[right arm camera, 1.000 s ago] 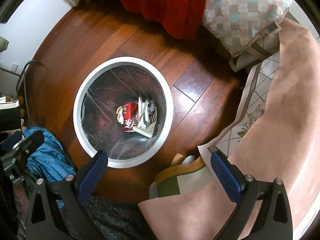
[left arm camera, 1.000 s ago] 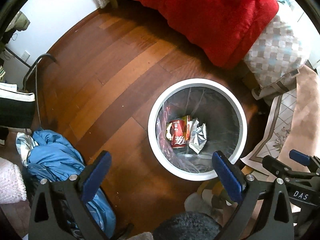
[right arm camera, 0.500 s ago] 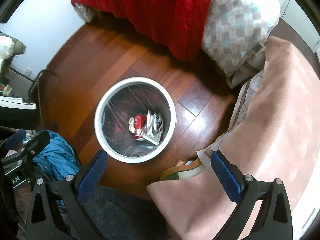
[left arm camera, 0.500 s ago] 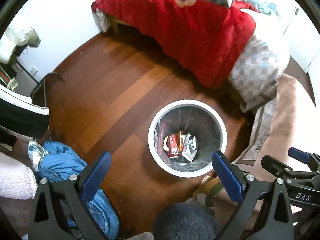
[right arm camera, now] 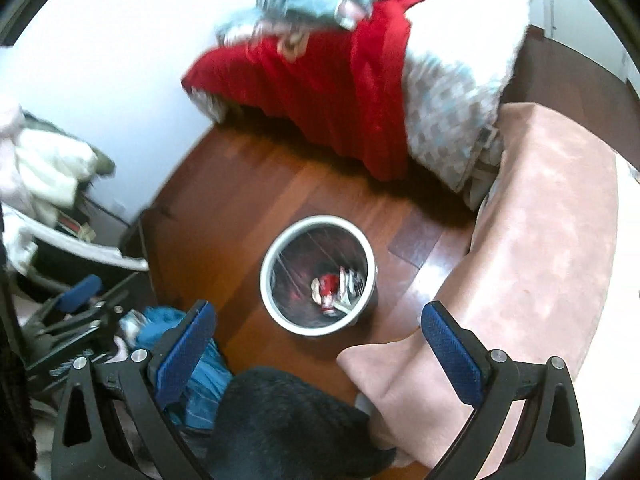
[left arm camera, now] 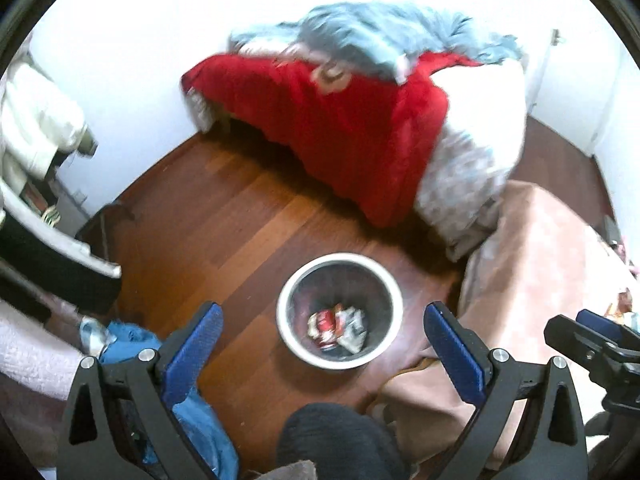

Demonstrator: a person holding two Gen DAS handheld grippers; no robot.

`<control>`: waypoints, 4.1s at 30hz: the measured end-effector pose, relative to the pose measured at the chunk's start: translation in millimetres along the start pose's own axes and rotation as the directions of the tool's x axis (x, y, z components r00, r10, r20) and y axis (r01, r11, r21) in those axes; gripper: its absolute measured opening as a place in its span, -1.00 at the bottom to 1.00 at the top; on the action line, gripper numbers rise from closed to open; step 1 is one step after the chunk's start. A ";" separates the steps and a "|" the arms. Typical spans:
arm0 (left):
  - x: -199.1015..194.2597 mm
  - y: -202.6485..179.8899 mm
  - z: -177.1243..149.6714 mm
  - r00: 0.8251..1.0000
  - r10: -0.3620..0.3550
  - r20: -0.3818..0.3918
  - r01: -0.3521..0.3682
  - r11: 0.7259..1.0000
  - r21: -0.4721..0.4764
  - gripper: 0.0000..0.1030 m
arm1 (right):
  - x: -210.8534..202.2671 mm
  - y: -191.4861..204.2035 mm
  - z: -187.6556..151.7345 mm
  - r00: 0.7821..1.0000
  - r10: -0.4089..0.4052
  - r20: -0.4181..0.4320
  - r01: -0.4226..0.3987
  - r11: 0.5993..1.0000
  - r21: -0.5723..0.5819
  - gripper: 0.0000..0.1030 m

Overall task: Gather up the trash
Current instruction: 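Raise both open tools and turn back toward the table, then grasp the orange chip bag with the left tool while the right tool grasps the milk carton, then carry the chip bag and milk carton over the bin and release both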

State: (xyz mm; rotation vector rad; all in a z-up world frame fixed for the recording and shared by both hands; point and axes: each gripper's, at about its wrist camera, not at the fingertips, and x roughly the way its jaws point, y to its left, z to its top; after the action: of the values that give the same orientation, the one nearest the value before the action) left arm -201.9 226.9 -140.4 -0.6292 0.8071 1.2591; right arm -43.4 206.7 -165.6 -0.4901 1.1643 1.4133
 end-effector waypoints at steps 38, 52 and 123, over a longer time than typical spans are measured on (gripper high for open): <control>111.4 -568.5 -76.4 0.805 -0.324 -0.496 0.502 0.818 0.280 -0.58 | -146.2 -608.4 -65.8 0.882 -0.421 -0.213 0.468 0.727 0.503 0.54; 129.8 -550.5 -71.9 0.755 -0.351 -0.554 0.591 0.730 0.343 -0.60 | -122.2 -560.3 -91.5 0.900 -0.328 -0.286 0.431 0.765 0.478 0.02; 108.9 20.8 27.7 0.993 -0.016 -0.115 0.023 0.998 0.057 -0.95 | 74.1 -23.5 11.6 0.994 -0.073 -0.081 0.071 0.997 -0.023 -0.01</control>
State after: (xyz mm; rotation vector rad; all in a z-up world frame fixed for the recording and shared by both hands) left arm -205.6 315.5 -212.5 -0.6656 0.9274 1.1854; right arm -35.2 249.2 -231.3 -0.6032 1.1868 1.3549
